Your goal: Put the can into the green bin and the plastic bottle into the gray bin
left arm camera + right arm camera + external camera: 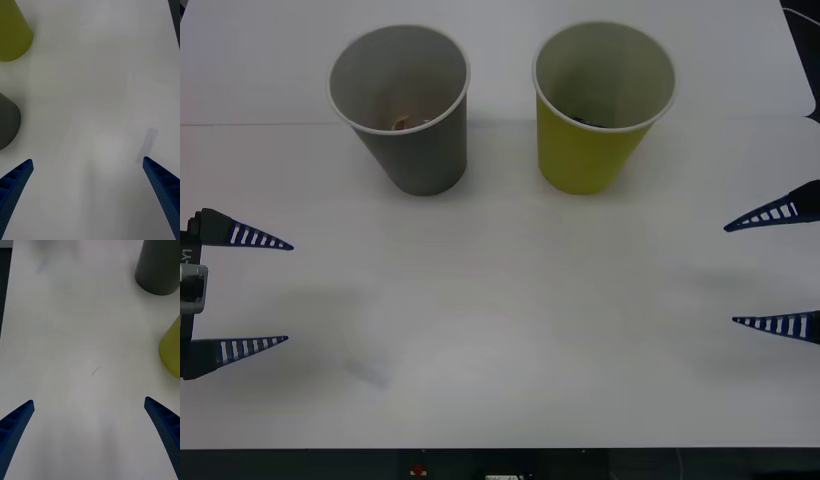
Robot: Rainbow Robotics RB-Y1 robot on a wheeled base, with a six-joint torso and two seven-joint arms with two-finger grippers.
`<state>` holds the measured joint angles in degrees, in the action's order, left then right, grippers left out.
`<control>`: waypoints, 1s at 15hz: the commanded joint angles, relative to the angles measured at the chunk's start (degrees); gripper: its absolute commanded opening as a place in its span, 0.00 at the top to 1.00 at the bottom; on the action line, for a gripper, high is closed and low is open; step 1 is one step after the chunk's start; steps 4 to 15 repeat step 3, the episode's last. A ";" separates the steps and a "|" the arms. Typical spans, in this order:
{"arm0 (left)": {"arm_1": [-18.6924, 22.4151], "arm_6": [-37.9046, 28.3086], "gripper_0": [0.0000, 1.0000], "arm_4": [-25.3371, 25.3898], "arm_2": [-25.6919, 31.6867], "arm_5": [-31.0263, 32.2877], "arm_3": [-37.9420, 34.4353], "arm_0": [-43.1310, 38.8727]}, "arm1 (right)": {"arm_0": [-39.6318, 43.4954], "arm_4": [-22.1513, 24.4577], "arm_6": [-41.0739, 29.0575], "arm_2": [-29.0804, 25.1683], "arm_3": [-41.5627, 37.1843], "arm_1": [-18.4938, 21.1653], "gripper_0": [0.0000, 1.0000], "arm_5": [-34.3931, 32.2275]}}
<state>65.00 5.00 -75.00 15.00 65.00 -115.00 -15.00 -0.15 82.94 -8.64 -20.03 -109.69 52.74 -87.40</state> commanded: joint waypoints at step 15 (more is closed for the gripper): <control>0.00 0.00 0.00 0.00 0.00 0.00 0.00 0.00 | 0.41 0.03 0.30 -0.18 0.45 -0.01 0.00 0.21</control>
